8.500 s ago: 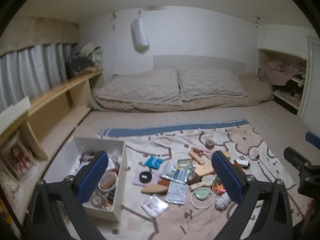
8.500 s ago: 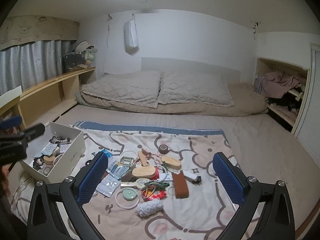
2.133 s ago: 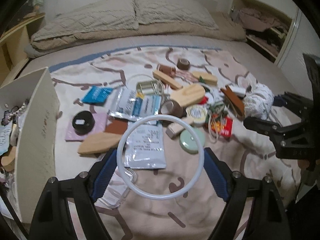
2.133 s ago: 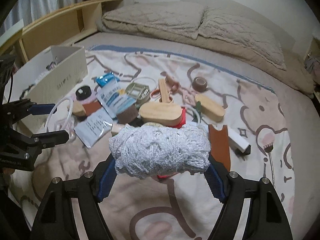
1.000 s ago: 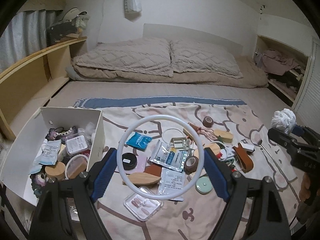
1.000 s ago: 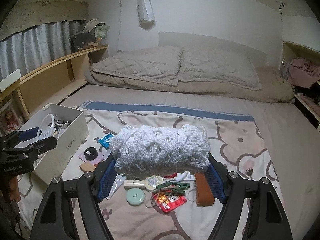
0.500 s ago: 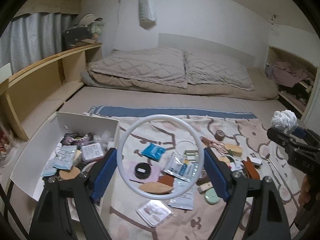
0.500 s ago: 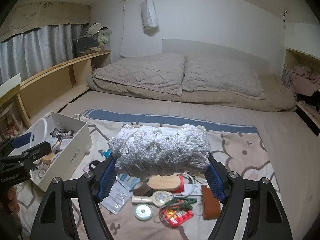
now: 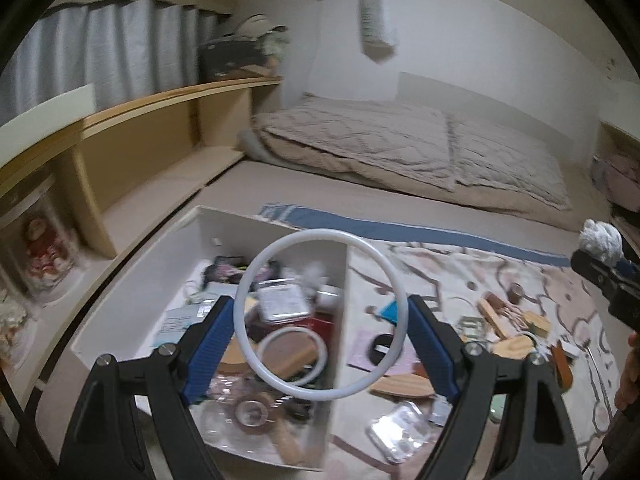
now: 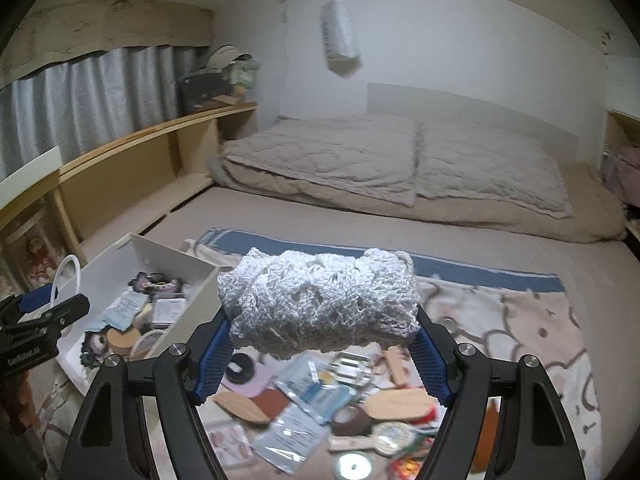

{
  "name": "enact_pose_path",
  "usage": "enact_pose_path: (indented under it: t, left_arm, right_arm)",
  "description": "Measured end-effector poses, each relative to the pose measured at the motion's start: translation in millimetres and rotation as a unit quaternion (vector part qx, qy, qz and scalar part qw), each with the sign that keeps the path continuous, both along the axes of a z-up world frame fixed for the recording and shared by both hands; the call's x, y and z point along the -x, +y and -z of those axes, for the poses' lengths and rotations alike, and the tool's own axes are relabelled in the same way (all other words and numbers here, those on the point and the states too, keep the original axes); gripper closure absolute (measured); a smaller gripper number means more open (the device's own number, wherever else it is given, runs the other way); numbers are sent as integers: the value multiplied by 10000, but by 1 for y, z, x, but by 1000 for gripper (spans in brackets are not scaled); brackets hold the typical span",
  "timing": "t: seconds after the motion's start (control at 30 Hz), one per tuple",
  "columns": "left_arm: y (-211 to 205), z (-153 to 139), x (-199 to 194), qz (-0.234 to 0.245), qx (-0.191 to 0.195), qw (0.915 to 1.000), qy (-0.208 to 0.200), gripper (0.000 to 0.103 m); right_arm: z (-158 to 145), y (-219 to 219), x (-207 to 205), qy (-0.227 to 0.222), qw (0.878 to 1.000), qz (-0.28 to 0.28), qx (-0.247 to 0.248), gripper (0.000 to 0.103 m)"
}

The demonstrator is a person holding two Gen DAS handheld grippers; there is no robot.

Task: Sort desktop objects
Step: 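Carry the white ring with the left gripper over the white shoebox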

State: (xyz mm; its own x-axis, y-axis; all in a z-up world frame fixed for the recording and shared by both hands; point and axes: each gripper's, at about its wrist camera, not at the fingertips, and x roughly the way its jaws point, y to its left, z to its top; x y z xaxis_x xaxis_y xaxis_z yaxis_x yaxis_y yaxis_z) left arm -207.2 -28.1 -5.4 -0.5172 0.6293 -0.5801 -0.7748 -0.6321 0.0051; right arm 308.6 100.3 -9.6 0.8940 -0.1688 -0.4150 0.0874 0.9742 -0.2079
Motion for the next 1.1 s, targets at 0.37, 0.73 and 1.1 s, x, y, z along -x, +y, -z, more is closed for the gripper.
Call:
enact_pose_path:
  t: [0.37, 0.73, 1.1]
  left_arm:
    - [-38, 8, 67, -697, -37, 9975, -112, 18]
    - [-39, 51, 107, -990, 690, 9902, -704, 18]
    - [-20, 93, 128, -1286, 1385, 9746, -1205, 18]
  right_arm:
    - [19, 62, -34, 175, 9980, -610, -46, 24]
    - [35, 102, -53, 352, 9941, -1015, -156, 24]
    - [49, 119, -65, 508, 9916, -1184, -116, 24]
